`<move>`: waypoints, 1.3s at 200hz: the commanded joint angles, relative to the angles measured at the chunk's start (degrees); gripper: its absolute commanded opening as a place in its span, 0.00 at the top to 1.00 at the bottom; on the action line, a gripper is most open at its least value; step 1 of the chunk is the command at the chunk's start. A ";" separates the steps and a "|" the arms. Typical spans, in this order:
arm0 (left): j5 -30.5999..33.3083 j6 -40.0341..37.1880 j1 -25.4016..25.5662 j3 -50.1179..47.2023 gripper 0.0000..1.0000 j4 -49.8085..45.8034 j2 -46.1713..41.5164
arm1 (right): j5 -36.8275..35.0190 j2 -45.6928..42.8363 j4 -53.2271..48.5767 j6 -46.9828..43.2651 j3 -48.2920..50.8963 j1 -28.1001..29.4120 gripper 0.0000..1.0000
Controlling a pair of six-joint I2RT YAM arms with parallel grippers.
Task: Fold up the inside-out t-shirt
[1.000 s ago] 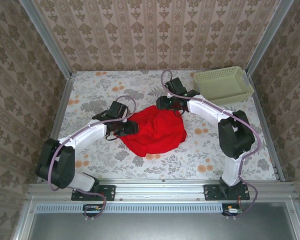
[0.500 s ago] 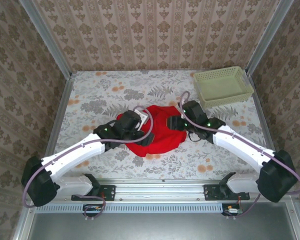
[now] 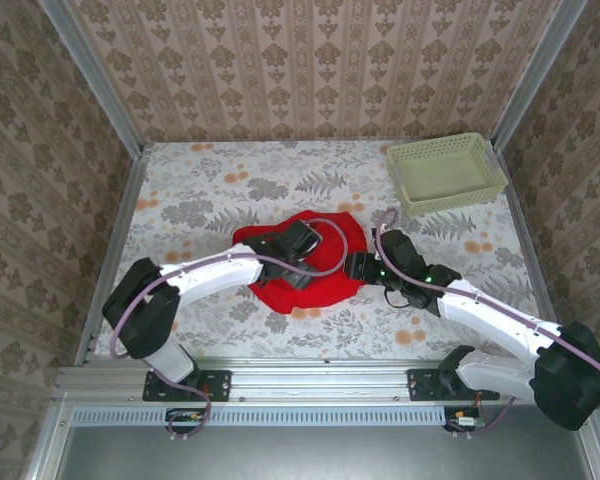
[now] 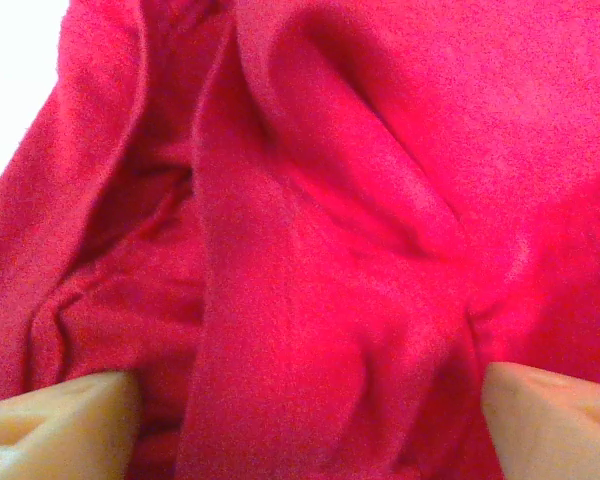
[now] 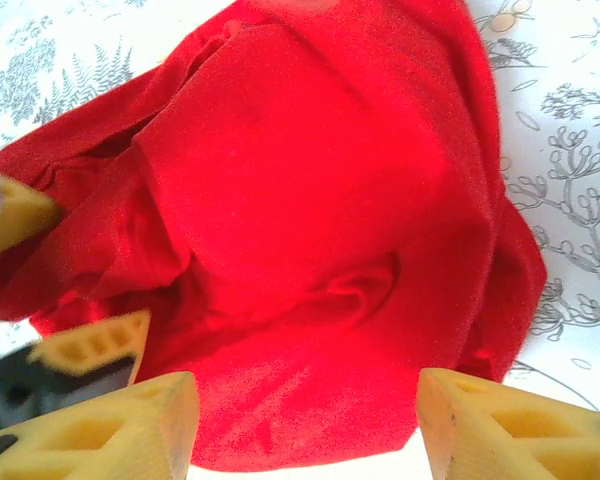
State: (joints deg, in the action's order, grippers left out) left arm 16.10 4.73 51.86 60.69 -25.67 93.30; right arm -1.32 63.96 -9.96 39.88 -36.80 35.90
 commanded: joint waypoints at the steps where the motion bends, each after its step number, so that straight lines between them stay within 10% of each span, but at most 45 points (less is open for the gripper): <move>1: 6.57 -0.68 -1.04 4.75 0.25 -2.73 3.41 | -1.25 -0.09 3.00 1.13 0.54 1.15 0.39; 59: 0.90 3.20 -5.71 7.46 0.58 -3.89 3.31 | -1.42 2.43 4.59 -0.50 -0.81 3.86 0.40; 125: -22.03 8.82 -16.00 2.34 0.75 3.14 -3.97 | 0.39 9.08 10.91 -5.51 -4.65 8.44 0.48; 172: -32.18 12.30 -21.30 0.31 0.78 6.99 -4.61 | 2.64 21.03 16.54 -7.88 -12.61 11.44 0.52; 260: -31.49 12.66 -22.76 -0.48 0.82 6.19 -4.22 | -1.86 37.77 16.69 -7.10 -23.65 13.25 0.47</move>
State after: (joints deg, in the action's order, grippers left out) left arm -14.37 16.56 29.76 60.82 -19.64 89.14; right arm -0.54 99.31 6.70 33.15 -57.47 48.84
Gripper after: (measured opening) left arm 0.182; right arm 0.532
